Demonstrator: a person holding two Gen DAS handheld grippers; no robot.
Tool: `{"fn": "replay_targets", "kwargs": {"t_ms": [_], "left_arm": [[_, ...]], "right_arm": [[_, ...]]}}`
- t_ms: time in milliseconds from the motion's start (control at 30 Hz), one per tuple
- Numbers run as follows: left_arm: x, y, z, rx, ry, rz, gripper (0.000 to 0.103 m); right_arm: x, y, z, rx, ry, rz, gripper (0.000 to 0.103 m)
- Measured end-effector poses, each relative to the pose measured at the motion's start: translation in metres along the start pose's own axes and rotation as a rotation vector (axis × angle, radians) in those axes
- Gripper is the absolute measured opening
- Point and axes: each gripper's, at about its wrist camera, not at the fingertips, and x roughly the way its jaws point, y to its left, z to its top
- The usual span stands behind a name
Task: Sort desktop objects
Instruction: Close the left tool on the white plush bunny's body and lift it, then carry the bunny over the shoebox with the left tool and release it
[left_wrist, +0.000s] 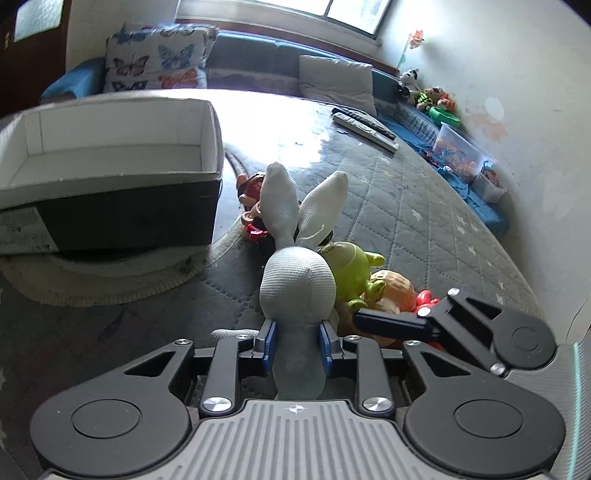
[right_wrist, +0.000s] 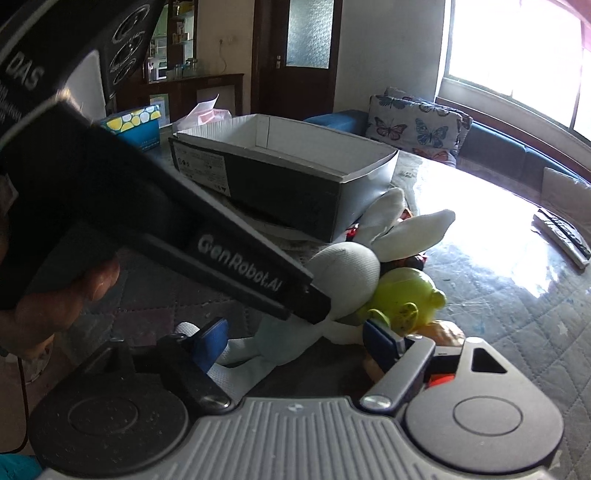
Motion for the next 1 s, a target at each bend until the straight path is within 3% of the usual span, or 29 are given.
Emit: {"fn": "replay_targets", "kwargs": {"t_ms": [267, 600, 1000], "left_arm": [[0.004, 0.008, 0.004, -0.047, 0.010, -0.039, 0.028], [-0.002, 0.008, 0.002, 0.001, -0.014, -0.052, 0.020], [-0.034, 0.005, 0.009, 0.081, -0.102, -0.014, 0.017]], "right_arm": [[0.014, 0.001, 0.000, 0.019, 0.031, 0.031, 0.077], [0.015, 0.001, 0.000, 0.036, 0.025, 0.069, 0.074], [0.001, -0.003, 0.010, 0.060, -0.033, 0.093, 0.062]]}}
